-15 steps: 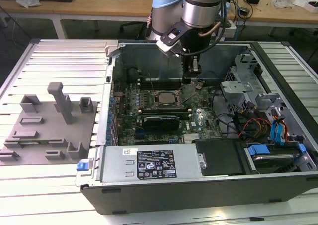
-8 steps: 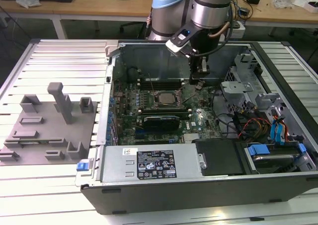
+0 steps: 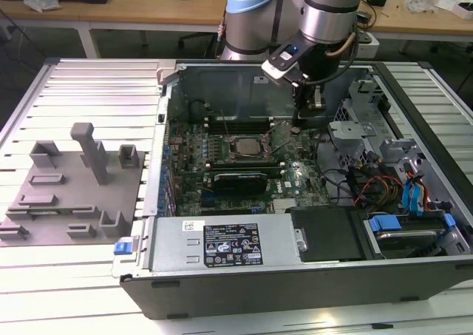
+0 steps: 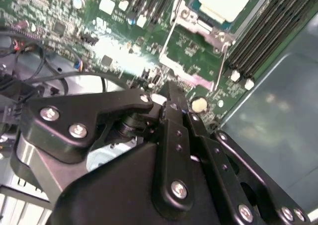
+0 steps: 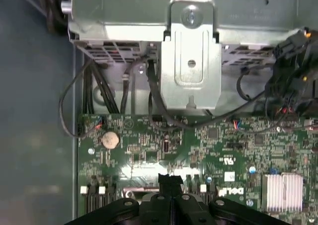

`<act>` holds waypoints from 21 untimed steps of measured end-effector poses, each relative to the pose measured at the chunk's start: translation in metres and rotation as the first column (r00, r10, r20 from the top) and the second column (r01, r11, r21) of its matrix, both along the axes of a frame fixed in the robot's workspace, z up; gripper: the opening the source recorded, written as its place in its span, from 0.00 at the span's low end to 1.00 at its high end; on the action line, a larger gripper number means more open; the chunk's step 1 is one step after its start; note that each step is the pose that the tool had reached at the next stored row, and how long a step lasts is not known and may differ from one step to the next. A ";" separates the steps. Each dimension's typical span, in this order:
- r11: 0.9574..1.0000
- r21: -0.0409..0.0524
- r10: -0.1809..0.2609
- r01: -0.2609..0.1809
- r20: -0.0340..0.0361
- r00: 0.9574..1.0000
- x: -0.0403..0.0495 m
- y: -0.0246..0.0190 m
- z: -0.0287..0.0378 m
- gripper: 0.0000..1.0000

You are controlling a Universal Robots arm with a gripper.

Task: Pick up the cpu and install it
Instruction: 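Close the cpu cover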

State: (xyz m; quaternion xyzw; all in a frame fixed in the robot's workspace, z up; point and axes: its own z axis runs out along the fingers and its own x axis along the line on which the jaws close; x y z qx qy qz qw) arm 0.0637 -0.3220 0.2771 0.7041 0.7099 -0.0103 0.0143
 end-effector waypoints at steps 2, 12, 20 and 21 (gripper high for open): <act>1.000 0.000 0.000 0.000 0.000 1.000 0.0001 -0.0001 0.0000 0.11; 1.000 0.000 0.000 0.000 0.000 1.000 0.0075 0.0024 -0.0157 0.11; 1.000 0.004 0.000 0.000 0.000 1.000 0.0076 0.0135 -0.0259 0.11; 1.000 0.004 0.000 0.000 0.000 1.000 0.0075 0.0142 -0.0271 0.11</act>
